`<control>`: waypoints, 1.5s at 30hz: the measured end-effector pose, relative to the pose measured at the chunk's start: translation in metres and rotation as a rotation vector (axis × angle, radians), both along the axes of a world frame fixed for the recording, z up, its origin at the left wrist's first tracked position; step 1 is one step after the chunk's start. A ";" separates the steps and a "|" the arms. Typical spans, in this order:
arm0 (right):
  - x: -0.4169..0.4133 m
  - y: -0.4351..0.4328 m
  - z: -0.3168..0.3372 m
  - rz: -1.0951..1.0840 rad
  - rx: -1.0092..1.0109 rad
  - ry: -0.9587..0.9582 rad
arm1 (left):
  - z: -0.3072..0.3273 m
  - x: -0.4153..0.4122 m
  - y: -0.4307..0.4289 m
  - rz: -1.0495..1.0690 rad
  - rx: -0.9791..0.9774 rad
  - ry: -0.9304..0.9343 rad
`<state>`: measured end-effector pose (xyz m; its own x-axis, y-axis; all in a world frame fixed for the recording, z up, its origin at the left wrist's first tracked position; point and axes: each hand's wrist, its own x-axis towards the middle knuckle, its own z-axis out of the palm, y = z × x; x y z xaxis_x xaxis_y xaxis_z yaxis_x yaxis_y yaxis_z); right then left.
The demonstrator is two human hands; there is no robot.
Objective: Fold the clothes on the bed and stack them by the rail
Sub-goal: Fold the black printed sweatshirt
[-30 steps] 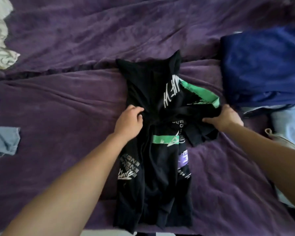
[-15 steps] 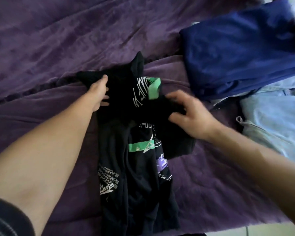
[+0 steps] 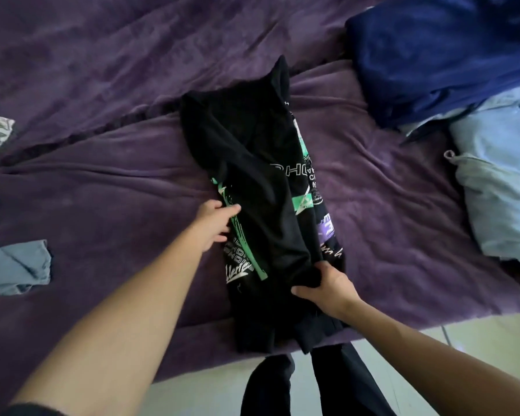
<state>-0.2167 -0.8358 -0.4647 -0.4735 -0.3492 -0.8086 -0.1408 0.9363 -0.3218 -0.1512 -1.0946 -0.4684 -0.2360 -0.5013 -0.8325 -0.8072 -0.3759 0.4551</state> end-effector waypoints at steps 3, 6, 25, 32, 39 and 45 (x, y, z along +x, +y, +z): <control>0.020 -0.002 0.005 -0.337 -0.175 -0.254 | -0.010 0.006 0.020 0.138 0.000 0.088; 0.033 -0.008 0.012 -0.834 -0.510 -0.465 | -0.010 0.005 0.012 0.213 0.006 0.177; 0.021 -0.003 0.007 0.240 -0.012 -0.061 | 0.002 -0.112 -0.076 0.180 -0.699 0.262; -0.013 -0.036 0.008 0.268 -0.387 0.695 | -0.034 -0.049 -0.022 -0.703 -1.193 -0.018; -0.031 -0.017 -0.037 0.732 -0.223 0.349 | -0.062 0.045 0.086 -0.774 -0.919 -0.092; 0.003 -0.023 -0.008 0.337 -0.344 0.282 | -0.023 0.095 0.137 -0.403 -0.809 0.055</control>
